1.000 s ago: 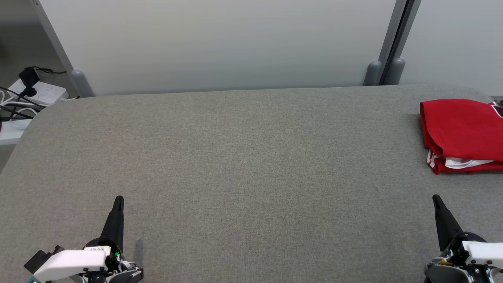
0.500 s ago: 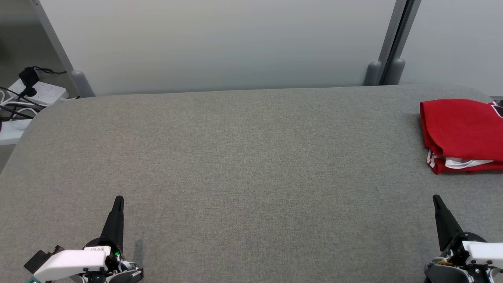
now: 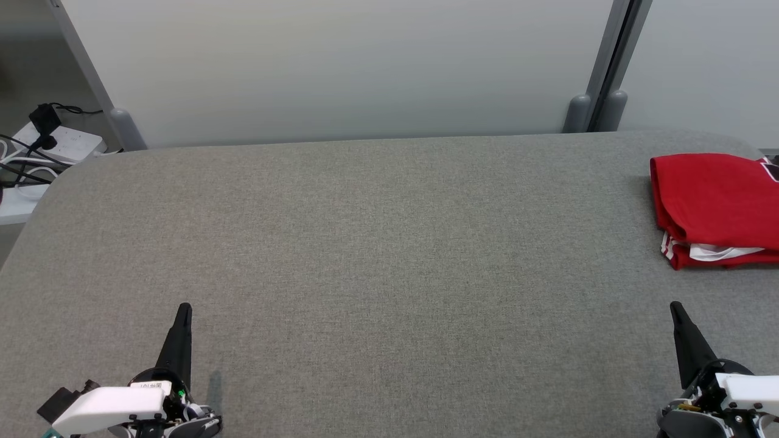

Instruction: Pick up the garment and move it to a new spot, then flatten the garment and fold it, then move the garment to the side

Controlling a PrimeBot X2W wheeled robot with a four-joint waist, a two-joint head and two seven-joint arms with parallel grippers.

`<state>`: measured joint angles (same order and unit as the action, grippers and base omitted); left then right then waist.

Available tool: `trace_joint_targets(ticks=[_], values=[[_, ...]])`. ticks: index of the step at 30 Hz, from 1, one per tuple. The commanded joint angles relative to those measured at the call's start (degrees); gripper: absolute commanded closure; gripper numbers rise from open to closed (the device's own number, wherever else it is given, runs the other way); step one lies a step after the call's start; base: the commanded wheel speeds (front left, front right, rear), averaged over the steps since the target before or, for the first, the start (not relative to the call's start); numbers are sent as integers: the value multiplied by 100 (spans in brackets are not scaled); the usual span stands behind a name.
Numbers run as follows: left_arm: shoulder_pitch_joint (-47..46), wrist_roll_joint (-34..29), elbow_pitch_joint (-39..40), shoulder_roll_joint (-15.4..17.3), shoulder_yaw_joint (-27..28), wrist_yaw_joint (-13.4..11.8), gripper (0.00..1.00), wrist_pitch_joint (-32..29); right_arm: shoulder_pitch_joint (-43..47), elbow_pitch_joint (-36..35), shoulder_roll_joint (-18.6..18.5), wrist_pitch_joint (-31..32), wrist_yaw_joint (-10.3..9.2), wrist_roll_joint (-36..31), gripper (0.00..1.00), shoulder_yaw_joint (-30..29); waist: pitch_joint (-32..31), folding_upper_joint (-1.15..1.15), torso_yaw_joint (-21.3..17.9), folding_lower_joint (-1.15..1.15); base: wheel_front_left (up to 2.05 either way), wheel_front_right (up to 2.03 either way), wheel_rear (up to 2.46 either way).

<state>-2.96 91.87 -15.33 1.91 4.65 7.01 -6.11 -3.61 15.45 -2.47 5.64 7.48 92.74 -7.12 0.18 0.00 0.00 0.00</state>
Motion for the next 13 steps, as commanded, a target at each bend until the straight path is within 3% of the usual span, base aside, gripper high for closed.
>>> trace_joint_targets(ticks=[1,13], values=[[-323,30,129,97,186,47,100,-36,-254,-145,-67,59,1,-32,100,92,0,0,0,0,0,0,0],[-322,30,129,97,186,47,100,-36,-255,-144,-63,65,1,-37,100,85,0,0,0,0,0,0,0]])
